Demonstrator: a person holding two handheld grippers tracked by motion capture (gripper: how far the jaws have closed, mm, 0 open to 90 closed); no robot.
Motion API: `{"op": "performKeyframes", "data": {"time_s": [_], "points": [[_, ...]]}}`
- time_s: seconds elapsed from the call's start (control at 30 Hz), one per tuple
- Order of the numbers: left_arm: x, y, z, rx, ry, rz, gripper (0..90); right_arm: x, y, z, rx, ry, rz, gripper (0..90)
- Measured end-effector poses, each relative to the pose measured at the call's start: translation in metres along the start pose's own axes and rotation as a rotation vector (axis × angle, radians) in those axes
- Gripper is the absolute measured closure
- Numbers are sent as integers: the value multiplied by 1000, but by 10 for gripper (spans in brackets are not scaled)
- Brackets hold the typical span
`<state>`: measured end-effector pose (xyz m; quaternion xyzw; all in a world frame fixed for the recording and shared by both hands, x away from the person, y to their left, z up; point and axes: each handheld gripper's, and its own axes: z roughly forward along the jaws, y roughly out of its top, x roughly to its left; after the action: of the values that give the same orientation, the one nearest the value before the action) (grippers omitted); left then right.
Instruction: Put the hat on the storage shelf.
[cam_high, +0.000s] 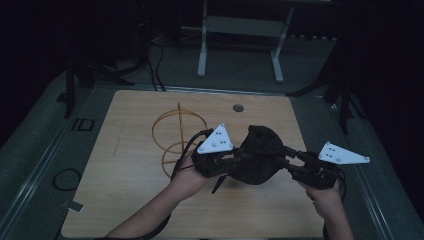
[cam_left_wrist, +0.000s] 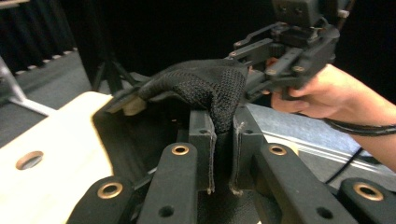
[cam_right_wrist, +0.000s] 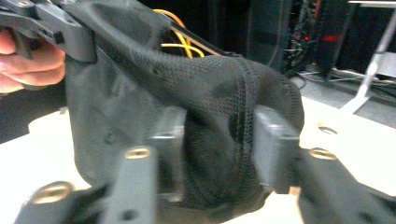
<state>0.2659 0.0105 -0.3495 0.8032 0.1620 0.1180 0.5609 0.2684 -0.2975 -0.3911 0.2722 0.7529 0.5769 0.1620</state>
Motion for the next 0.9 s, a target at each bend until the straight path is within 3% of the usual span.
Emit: {"op": "performKeyframes", "data": {"time_s": [0.07, 0.13, 0.2, 0.37, 0.5, 0.53, 0.63, 0.7, 0.9], "points": [[0, 0, 1, 2, -7, -5, 828, 2, 0, 1, -16, 17, -14, 797], [0, -1, 2, 11, -2, -17, 827, 6, 2, 2, -18, -8, -33, 877], [3, -1, 1, 14, -7, -44, 825, 10, 5, 3, -12, -46, -63, 883], [7, -6, 0, 9, 2, -76, 812, 10, 7, 1, -29, -52, -76, 887], [6, -7, -2, 5, 20, -60, 774, 12, 9, 0, -35, -48, -102, 888], [6, -7, -4, 3, 28, -58, 754, 12, 10, -1, -39, -46, -110, 888], [10, -9, -9, 2, -6, -92, 631, 12, 12, -3, -42, -47, -119, 888], [10, -10, -12, 9, 20, -76, 589, 12, 14, -5, -39, -49, -127, 888], [11, -14, -26, -24, 82, -85, 381, 13, 21, -9, -62, -48, -141, 888]]}}
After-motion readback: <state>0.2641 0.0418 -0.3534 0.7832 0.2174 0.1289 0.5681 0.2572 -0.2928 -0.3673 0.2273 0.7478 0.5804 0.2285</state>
